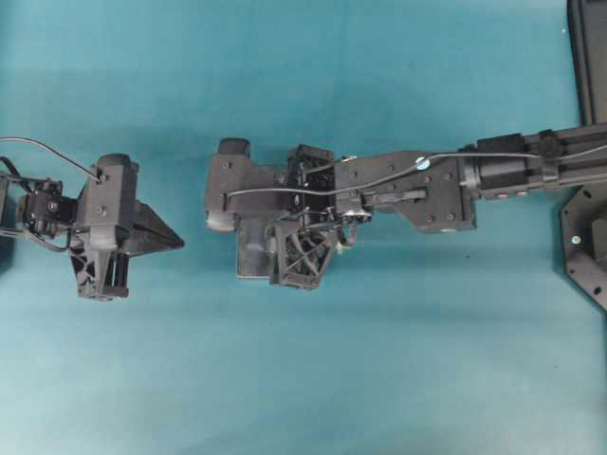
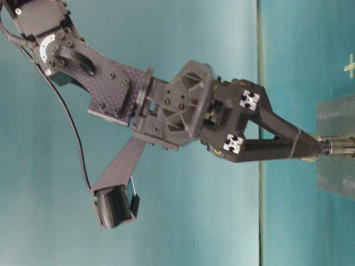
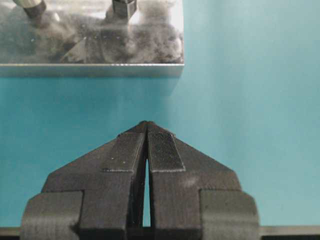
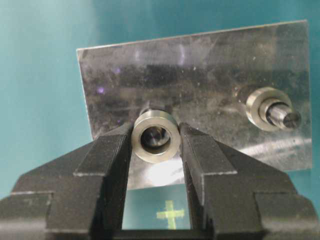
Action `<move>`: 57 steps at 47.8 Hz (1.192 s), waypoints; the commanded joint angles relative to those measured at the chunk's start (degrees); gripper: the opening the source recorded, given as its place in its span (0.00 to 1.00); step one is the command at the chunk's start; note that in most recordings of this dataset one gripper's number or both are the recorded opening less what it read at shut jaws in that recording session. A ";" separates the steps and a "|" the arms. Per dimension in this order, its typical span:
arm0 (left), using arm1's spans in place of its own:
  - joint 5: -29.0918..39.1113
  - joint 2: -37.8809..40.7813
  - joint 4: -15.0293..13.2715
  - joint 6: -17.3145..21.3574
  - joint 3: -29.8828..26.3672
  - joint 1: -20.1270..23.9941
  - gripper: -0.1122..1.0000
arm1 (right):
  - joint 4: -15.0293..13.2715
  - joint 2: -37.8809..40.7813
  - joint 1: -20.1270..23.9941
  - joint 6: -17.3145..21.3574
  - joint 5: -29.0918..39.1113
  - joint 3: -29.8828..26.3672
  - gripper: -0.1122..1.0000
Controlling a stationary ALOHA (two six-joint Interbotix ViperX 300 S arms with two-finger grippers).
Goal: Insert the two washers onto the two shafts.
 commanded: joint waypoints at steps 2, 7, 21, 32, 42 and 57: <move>-0.53 -0.53 0.09 -0.09 -1.05 -0.18 0.10 | -0.26 -0.88 -0.35 -0.70 -0.09 -1.67 0.39; -0.53 -0.44 0.18 -0.18 -0.97 -0.18 0.10 | -0.18 -0.53 -0.44 -0.53 0.00 -1.67 0.39; -0.53 -0.44 0.18 -0.09 -0.97 -0.18 0.10 | -0.09 -0.26 -0.62 -0.26 0.44 -2.02 0.40; -0.53 -0.44 0.18 -0.09 -0.97 -0.18 0.10 | 0.00 0.18 -0.79 0.09 0.70 -2.11 0.76; -0.53 -0.44 0.09 -0.18 -1.05 -0.18 0.10 | 0.88 1.58 -0.53 -0.35 0.70 -2.64 0.81; -0.53 -0.53 0.18 -0.26 -0.88 -0.18 0.10 | 4.48 2.20 0.53 -0.79 0.62 -2.90 0.80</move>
